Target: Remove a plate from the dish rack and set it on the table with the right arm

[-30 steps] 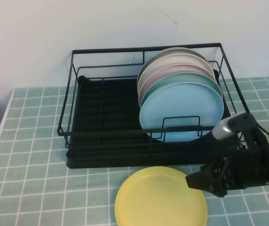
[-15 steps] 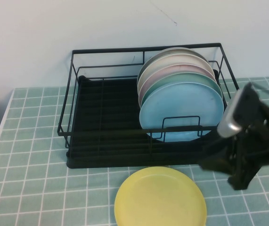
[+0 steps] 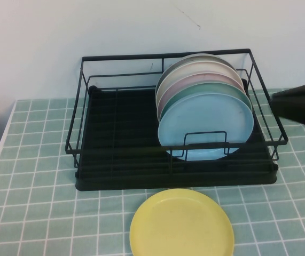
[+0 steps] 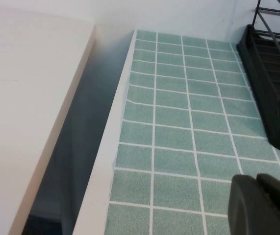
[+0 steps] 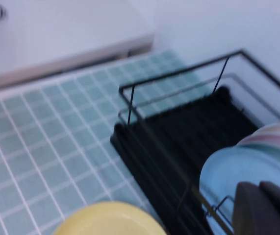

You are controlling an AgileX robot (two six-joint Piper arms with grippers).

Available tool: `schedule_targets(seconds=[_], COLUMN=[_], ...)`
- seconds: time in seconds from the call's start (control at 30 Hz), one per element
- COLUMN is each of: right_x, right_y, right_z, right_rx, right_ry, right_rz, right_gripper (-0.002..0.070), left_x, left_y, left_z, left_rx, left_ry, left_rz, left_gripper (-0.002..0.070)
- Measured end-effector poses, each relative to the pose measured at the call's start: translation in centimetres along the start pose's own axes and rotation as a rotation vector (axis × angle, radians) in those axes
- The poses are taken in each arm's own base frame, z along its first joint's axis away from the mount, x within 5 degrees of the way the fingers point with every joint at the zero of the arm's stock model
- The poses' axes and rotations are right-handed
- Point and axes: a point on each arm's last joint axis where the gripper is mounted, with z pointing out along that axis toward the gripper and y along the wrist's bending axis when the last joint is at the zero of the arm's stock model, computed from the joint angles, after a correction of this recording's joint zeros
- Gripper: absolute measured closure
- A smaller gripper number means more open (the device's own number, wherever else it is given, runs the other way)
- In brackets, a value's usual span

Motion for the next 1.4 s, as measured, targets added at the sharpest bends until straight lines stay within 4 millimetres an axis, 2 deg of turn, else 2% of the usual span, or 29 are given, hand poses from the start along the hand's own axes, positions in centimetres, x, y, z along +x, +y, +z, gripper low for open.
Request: schedule_targets(seconds=[0.17, 0.33, 0.53, 0.83, 0.97, 1.17, 1.3, 1.4], right_x=[-0.5, 1.5, 3.8, 5.2, 6.4, 8.0, 11.5, 15.3], right_y=[3.1, 5.7, 7.9, 10.0, 9.2, 8.6, 8.1, 7.9], right_z=[-4.9, -7.2, -8.0, -8.4, -8.0, -8.9, -8.6, -8.1], right_rx=[0.062, 0.079, 0.037, -0.128, -0.02, 0.242, 0.458, 0.614], right_ry=[-0.119, -0.159, -0.171, -0.063, -0.008, -0.15, -0.216, -0.195], right_rz=[0.034, 0.055, 0.08, 0.081, 0.071, 0.035, 0.035, 0.081], right_gripper=[0.0678, 0.0678, 0.0678, 0.0678, 0.0678, 0.0678, 0.0678, 0.0678], left_x=[0.0, 0.0, 0.0, 0.0, 0.0, 0.0, 0.0, 0.0], left_y=[0.0, 0.0, 0.0, 0.0, 0.0, 0.0, 0.0, 0.0], left_z=[0.0, 0.0, 0.0, 0.0, 0.0, 0.0, 0.0, 0.0], left_rx=[0.0, 0.0, 0.0, 0.0, 0.0, -0.001, -0.001, -0.001], left_ry=[0.0, 0.0, 0.0, 0.0, 0.0, 0.0, 0.0, 0.0], left_rz=[0.0, 0.0, 0.0, 0.0, 0.0, 0.002, 0.002, 0.002], left_gripper=[0.0678, 0.0678, 0.0678, 0.0678, 0.0678, 0.0678, 0.0678, 0.0678])
